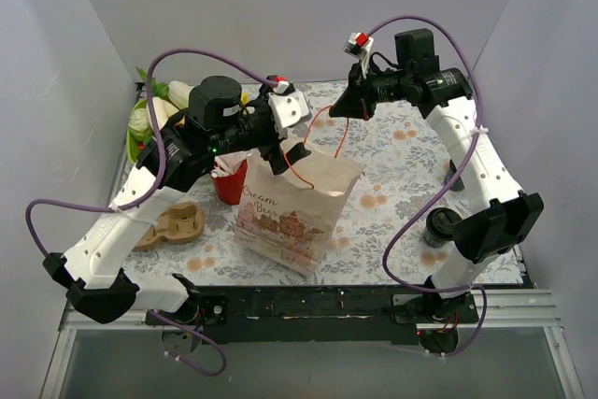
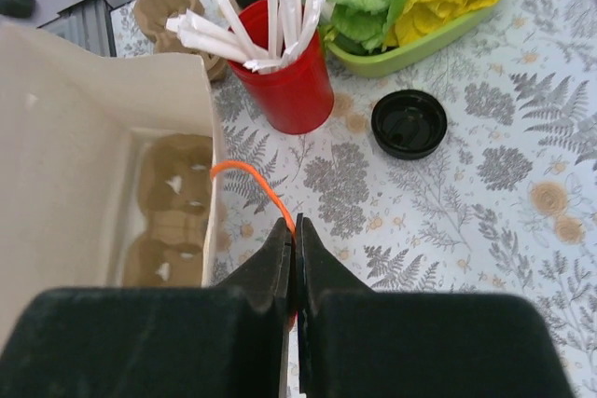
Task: Pack the takeout coffee
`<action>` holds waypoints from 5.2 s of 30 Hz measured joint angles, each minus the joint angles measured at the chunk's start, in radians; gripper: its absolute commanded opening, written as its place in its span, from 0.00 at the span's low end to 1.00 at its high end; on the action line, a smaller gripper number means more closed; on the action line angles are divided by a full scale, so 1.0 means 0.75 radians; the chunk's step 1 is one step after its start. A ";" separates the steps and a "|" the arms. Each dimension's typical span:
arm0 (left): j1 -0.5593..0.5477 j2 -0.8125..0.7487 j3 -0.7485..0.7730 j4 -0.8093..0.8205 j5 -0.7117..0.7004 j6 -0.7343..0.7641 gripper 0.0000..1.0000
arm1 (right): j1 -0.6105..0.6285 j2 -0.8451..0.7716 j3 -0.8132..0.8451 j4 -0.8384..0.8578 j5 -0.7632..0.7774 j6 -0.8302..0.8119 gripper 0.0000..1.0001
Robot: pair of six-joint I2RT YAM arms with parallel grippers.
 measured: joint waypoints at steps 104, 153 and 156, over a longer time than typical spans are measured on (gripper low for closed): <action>-0.004 0.433 0.216 -0.362 -1.305 0.334 0.98 | -0.307 -0.046 -0.075 0.096 -0.107 0.151 0.65; -0.001 0.209 -0.223 0.251 -0.859 -0.019 0.98 | 0.314 -0.384 -0.632 0.665 0.279 0.239 0.01; -0.001 0.121 -0.342 0.322 -0.842 0.042 0.98 | 0.326 -0.386 -0.631 0.645 0.240 0.248 0.01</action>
